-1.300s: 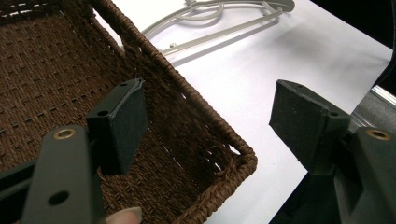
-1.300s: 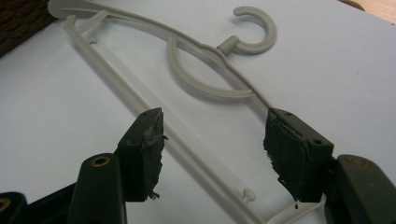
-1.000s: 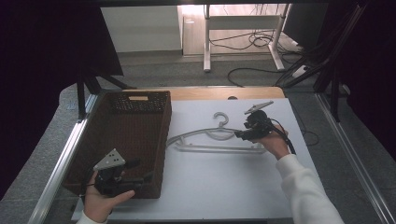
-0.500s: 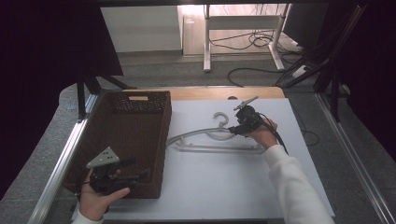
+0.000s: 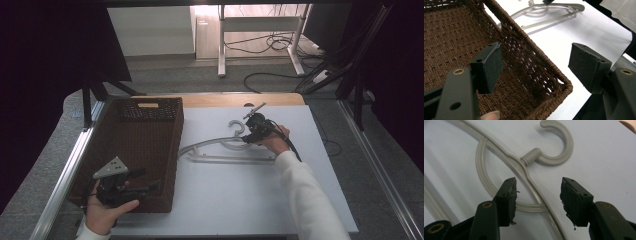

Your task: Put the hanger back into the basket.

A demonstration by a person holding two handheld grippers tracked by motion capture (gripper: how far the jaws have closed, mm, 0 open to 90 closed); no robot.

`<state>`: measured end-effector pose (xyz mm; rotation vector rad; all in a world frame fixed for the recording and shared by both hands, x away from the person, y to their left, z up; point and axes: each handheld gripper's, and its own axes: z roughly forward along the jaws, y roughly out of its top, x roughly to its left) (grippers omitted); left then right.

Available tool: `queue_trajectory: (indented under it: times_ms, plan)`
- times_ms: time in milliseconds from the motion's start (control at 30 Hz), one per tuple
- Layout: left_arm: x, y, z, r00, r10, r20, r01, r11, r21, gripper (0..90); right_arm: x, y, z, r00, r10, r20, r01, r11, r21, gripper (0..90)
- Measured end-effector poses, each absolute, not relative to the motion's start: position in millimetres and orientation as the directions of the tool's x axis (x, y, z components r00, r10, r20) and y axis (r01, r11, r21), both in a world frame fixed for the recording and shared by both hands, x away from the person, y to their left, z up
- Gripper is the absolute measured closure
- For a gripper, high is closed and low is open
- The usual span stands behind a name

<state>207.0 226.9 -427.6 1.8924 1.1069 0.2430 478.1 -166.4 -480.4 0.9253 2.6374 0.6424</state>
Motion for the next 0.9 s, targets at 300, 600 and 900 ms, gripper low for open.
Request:
queue_trajectory:
  times_ms: [300, 600, 900]
  plan:
    - [208.5, 225.8, -429.4, 0.58, 0.774, -0.253, 0.602, -0.198, 0.774, 27.1, 488.5, -155.6, -493.8, -0.793, 0.593, -0.14, 0.495, 0.761, 0.419, 57.1]
    - [210.6, 224.8, -433.0, 0.577, 0.776, -0.256, 0.609, -0.199, 0.768, 27.1, 489.9, -151.2, -499.6, -0.848, 0.506, -0.156, 0.419, 0.822, 0.386, 71.0]
    - [211.1, 223.2, -434.3, 0.577, 0.776, -0.255, 0.612, -0.203, 0.765, 27.2, 492.7, -151.8, -499.7, -0.888, 0.432, -0.155, 0.351, 0.857, 0.378, 74.4]
